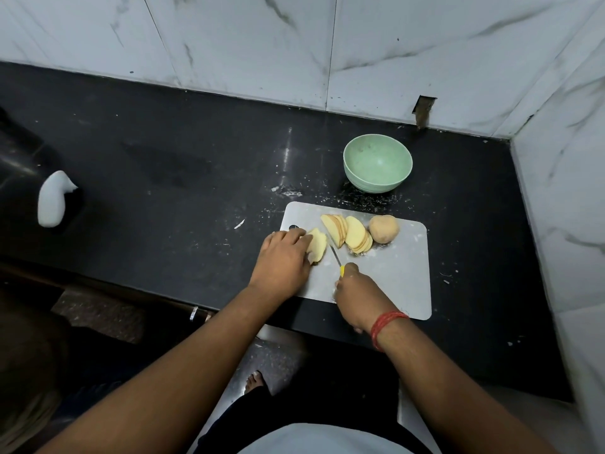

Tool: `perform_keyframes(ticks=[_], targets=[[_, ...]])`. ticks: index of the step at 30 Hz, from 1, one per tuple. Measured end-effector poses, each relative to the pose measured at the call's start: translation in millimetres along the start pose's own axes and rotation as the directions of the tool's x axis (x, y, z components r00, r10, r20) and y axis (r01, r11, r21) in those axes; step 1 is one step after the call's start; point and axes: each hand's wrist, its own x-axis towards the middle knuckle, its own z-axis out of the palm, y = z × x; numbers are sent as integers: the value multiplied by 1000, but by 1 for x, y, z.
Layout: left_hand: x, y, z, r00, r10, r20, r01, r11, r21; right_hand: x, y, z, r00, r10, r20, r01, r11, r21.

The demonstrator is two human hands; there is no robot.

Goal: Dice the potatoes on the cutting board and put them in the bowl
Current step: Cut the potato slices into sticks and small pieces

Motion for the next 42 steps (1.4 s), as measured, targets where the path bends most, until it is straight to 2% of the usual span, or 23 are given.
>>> perform_keyframes(ticks=[4,9,14,18,21,27,35,42], targets=[[-4,-7,9,996,82,19,-83,994,66,-5,-7,0,999,11,51,-17,993,113],[-11,-13,18,993,122,-7,-121,991,63,-4,-12,2,997,12,79,-24,988,154],[-12,-15,19,985,167,-41,-164,984,76,2,-10,5,996,39,78,-49,991,122],[-14,-17,21,984,175,-44,-171,982,74,5,-9,3,999,10,32,-13,997,81],[-16,-16,22,985,172,-30,-171,984,56,9,-10,3,998,36,57,-40,997,72],[-31,-16,26,977,208,-44,-204,976,81,6,-11,5,996,60,60,-68,987,146],[-36,-13,28,976,214,-28,-211,973,93,14,-12,7,1000,17,2,-17,982,191],[-34,-17,27,980,197,-7,-196,977,89,24,-13,7,999,-40,-32,43,996,75]])
